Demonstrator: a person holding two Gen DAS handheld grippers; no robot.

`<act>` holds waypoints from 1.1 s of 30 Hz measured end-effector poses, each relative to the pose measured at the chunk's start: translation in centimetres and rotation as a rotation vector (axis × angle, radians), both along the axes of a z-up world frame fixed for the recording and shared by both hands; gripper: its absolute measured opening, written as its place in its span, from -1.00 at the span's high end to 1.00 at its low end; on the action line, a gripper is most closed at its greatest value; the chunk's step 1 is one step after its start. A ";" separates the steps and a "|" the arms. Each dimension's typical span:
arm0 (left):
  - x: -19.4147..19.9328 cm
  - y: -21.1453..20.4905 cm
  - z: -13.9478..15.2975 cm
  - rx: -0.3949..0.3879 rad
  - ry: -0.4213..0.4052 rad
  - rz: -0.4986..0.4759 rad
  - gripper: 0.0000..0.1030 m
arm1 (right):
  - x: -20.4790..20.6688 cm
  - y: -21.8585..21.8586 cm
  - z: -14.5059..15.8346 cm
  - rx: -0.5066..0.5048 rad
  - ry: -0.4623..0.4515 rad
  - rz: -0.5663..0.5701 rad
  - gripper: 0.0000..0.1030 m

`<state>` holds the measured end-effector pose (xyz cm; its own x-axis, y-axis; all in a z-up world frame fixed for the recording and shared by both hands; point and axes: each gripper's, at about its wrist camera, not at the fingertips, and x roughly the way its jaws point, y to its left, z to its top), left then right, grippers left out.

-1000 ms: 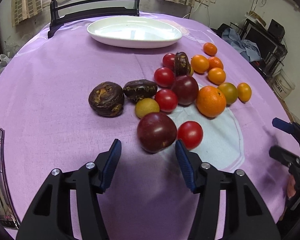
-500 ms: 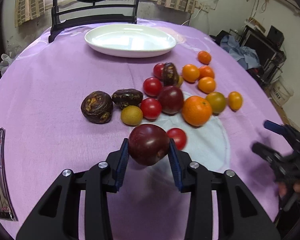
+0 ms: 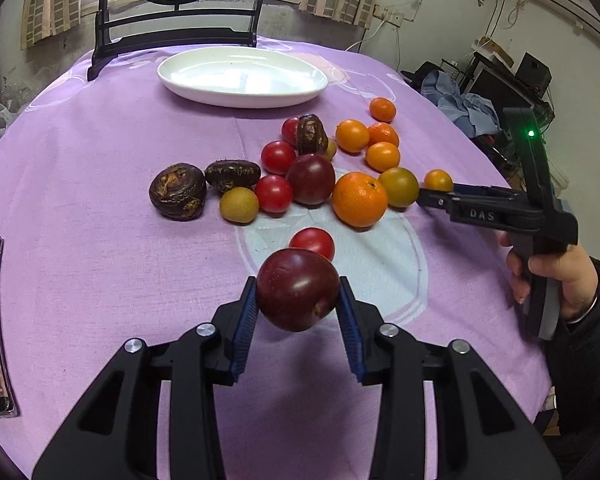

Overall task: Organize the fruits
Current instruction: 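Grasp the dark red plum with the left gripper while the right grasps an orange, then carry the plum and the orange into the white plate, releasing both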

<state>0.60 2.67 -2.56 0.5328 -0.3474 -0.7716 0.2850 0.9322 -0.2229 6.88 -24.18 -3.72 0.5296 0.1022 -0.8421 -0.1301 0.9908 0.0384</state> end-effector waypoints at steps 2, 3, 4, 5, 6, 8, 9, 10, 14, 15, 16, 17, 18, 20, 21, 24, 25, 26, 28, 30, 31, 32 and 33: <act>0.0 0.1 0.2 0.007 -0.006 0.001 0.26 | 0.4 0.2 0.3 -0.030 0.005 -0.020 0.26; 0.1 0.1 0.3 0.011 -0.008 0.000 0.26 | 0.4 0.1 0.3 -0.022 0.014 -0.024 0.26; 0.2 0.2 0.4 0.016 -0.010 -0.001 0.26 | 0.3 0.0 0.5 -0.013 0.017 -0.025 0.26; 0.4 0.2 0.7 0.024 -0.012 -0.005 0.26 | 0.1 0.0 0.7 -0.017 0.011 -0.022 0.26; 0.7 0.2 0.9 0.027 -0.012 -0.010 0.26 | -0.2 0.1 1.2 -0.026 -0.006 -0.014 0.26; 1.9 0.4 2.0 0.026 -0.013 -0.026 0.26 | -0.9 0.6 2.6 -0.022 -0.050 0.019 0.26; 2.7 0.4 2.7 0.026 -0.018 -0.028 0.26 | -1.0 1.0 3.8 -0.005 -0.082 0.050 0.26; 3.6 0.4 3.4 0.027 -0.028 -0.027 0.26 | -1.1 1.3 4.6 -0.001 -0.109 0.068 0.26; 9.0 -0.1 6.6 0.062 -0.085 0.012 0.26 | 1.4 3.8 7.8 0.007 -0.193 0.143 0.27; 11.5 -0.1 7.3 0.049 -0.085 0.031 0.26 | 2.8 4.7 8.5 0.027 -0.210 0.170 0.27; 13.0 -0.2 7.7 0.042 -0.080 0.046 0.26 | 4.0 5.3 8.8 0.046 -0.217 0.186 0.27; 14.9 -0.2 8.0 0.035 -0.070 0.066 0.26 | 5.8 6.1 9.1 0.072 -0.217 0.197 0.27; 17.1 -0.1 8.0 0.028 -0.057 0.100 0.26 | 6.9 6.5 9.1 0.083 -0.212 0.197 0.27; 21.2 0.1 7.4 0.026 -0.025 0.159 0.26 | 10.6 7.8 8.7 0.103 -0.188 0.182 0.27; 22.5 0.2 6.9 0.028 -0.013 0.176 0.26 | 12.1 8.3 8.2 0.107 -0.168 0.178 0.27; 26.4 0.3 4.4 0.051 0.053 0.214 0.26 | 16.2 9.8 5.6 0.095 -0.066 0.171 0.26; 27.0 0.4 3.7 0.059 0.072 0.223 0.26 | 16.8 10.2 5.0 0.087 -0.049 0.167 0.26; 27.7 0.5 2.7 0.064 0.095 0.235 0.26 | 17.4 10.4 4.3 0.079 -0.029 0.163 0.25; 28.7 0.8 1.3 0.056 0.139 0.252 0.23 | 18.0 10.6 2.8 0.082 0.020 0.168 0.16; 28.8 1.1 0.7 0.041 0.168 0.278 -0.09 | 17.7 10.5 2.4 0.118 0.018 0.170 0.08; 28.5 1.2 0.9 0.025 0.165 0.288 -0.27 | 17.3 10.2 2.7 0.128 0.005 0.168 -0.02; 27.7 1.2 1.6 0.005 0.145 0.291 -0.31 | 17.0 9.9 3.1 0.136 -0.006 0.163 -0.12; 27.3 1.1 2.2 0.000 0.130 0.285 -0.32 | 16.3 9.4 3.7 0.149 -0.021 0.160 -0.16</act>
<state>27.86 3.75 -0.33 0.5052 -0.1981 -0.8399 -0.0186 0.9706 -0.2401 23.15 -14.79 -0.05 0.5139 0.3090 -0.8003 -0.2880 0.9409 0.1783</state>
